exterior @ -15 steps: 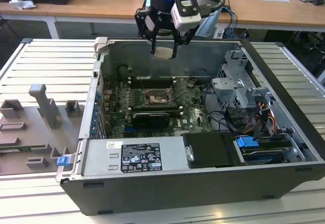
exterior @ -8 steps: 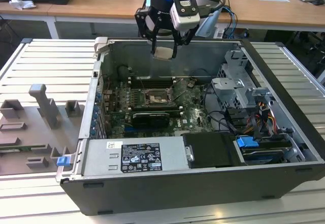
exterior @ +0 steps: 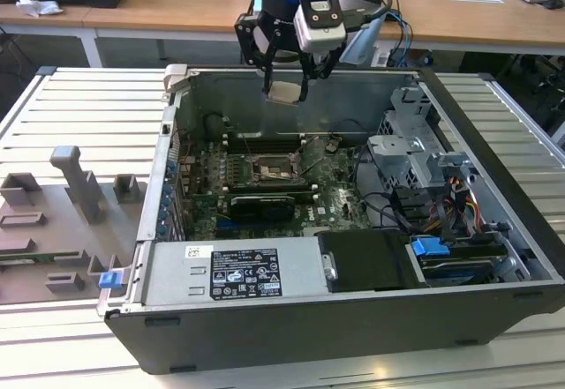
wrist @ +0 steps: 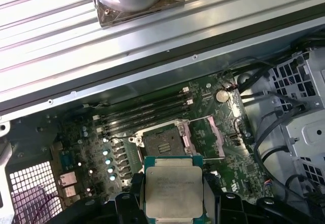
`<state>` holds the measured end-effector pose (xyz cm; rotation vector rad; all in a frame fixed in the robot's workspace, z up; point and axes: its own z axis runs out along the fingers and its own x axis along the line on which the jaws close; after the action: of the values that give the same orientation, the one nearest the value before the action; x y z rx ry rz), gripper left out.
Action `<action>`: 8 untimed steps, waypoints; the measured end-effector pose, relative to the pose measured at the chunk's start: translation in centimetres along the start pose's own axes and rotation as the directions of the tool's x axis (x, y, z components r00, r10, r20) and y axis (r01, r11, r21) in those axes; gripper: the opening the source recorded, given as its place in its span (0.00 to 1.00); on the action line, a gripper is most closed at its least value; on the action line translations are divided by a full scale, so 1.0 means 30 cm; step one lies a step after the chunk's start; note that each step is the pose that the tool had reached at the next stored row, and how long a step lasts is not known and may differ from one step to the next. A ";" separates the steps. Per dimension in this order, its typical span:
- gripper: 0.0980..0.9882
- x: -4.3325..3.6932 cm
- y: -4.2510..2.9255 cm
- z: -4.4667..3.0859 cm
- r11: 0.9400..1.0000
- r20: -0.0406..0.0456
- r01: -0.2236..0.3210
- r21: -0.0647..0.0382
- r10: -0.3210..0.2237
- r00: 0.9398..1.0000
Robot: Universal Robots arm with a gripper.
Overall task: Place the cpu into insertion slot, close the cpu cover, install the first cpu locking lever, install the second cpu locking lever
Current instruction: 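Place the cpu into insertion slot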
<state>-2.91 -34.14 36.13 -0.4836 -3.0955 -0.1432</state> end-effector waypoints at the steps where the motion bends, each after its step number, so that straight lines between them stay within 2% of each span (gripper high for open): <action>1: 0.50 0.000 0.000 0.000 1.000 0.000 -0.004 0.000 0.004 1.000; 8: 0.50 0.000 0.000 0.000 0.999 0.003 -0.032 -0.001 0.032 0.999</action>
<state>-2.91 -34.14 36.13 -0.5336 -3.0887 -0.1435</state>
